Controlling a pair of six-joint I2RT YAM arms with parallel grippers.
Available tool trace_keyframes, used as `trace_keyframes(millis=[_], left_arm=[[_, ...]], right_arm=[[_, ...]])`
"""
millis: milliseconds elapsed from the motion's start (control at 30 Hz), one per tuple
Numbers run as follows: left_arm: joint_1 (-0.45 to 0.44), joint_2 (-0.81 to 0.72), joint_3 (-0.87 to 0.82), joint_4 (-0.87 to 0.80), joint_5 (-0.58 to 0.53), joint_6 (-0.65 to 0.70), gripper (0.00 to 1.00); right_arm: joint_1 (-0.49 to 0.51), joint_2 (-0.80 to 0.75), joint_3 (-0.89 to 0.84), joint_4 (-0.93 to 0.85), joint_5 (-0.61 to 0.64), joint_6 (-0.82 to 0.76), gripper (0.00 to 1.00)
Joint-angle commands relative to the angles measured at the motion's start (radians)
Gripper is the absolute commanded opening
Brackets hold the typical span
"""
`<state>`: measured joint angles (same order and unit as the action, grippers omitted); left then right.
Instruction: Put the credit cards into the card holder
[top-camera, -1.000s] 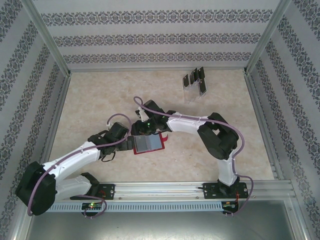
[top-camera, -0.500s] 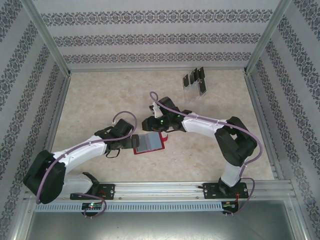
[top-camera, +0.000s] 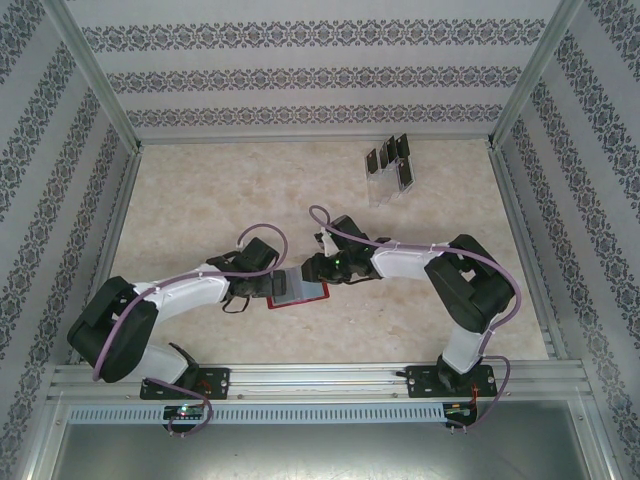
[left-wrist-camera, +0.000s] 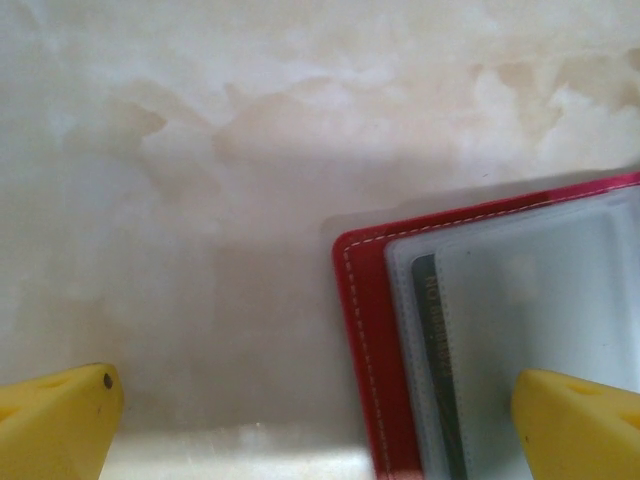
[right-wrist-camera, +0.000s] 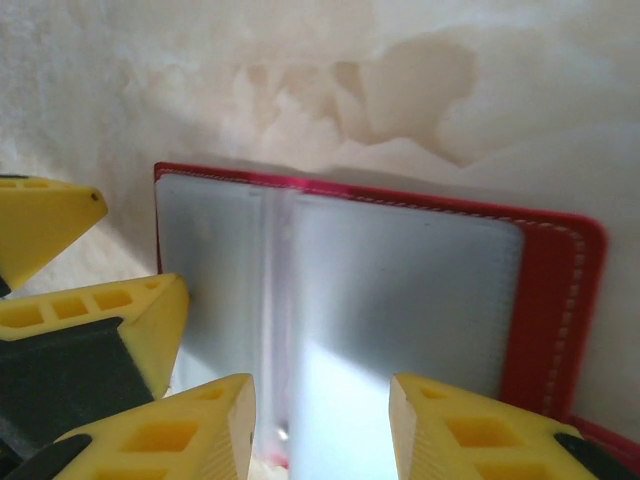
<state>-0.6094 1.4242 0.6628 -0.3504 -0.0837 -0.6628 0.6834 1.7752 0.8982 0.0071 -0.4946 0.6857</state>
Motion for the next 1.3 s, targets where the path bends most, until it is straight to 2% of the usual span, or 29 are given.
trace_keyframes(millis=[0, 333, 467, 600, 833, 1067, 1167, 1267], left_arm=[[-0.012, -0.011, -0.032, -0.002, -0.037, -0.006, 1.00], [-0.012, -0.049, -0.054, 0.007, -0.034, -0.005, 1.00], [-0.012, -0.049, -0.021, 0.012, -0.010, 0.014, 1.00], [-0.012, -0.058, 0.011, 0.022, 0.019, 0.014, 1.00], [-0.012, -0.063, 0.075, 0.022, 0.055, 0.013, 1.00], [-0.012, -0.045, 0.121, 0.010, 0.052, 0.023, 1.00], [-0.011, -0.032, 0.131, 0.010, 0.054, 0.023, 1.00], [-0.011, -0.017, 0.139, 0.011, 0.057, 0.022, 1.00]], right_arm=[[-0.015, -0.005, -0.024, 0.027, 0.025, 0.007, 0.40], [-0.054, -0.053, 0.018, -0.027, 0.006, -0.020, 0.40], [-0.137, -0.128, 0.153, -0.168, 0.028, -0.096, 0.40], [-0.255, -0.124, 0.346, -0.332, 0.094, -0.181, 0.40], [-0.380, 0.025, 0.681, -0.513, 0.346, -0.335, 0.40], [-0.434, 0.229, 0.943, -0.596, 0.537, -0.482, 0.38], [-0.437, 0.309, 1.042, -0.617, 0.594, -0.531, 0.36], [-0.442, 0.385, 1.112, -0.626, 0.593, -0.549, 0.34]])
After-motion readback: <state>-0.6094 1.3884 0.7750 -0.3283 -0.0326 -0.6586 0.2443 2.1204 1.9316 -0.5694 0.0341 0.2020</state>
